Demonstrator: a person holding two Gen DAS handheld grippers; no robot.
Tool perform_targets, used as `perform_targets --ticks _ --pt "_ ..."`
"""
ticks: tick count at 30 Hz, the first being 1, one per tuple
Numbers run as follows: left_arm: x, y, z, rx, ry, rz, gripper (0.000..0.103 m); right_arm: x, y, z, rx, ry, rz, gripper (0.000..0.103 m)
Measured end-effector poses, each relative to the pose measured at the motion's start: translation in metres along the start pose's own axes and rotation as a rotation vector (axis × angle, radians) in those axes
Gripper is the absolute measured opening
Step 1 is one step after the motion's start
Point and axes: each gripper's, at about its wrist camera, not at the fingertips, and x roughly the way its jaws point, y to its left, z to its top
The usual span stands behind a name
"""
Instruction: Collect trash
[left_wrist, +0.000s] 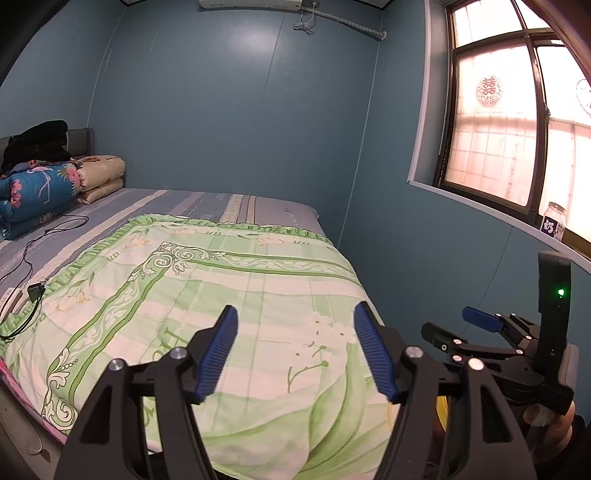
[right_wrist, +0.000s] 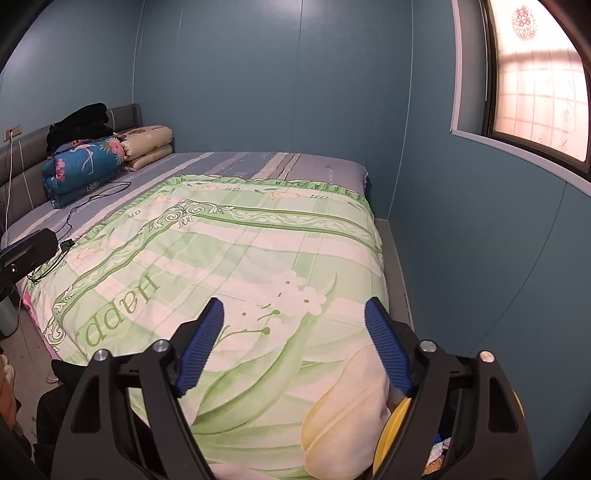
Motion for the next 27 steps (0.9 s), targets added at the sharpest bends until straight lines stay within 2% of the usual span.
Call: perform_targets --ticks 18,27 --pt "-0.012 0.017 -0.015 -0.025 -0.058 0.067 0.085 -0.002 0.005 -0.013 0.019 -0.053 -0.02 0.091" --pt "-0.02 0.022 -0.015 -0.04 -0.107 0.084 0.093 -0.004 0.007 -0.016 0.04 -0.081 -0.013 0.094"
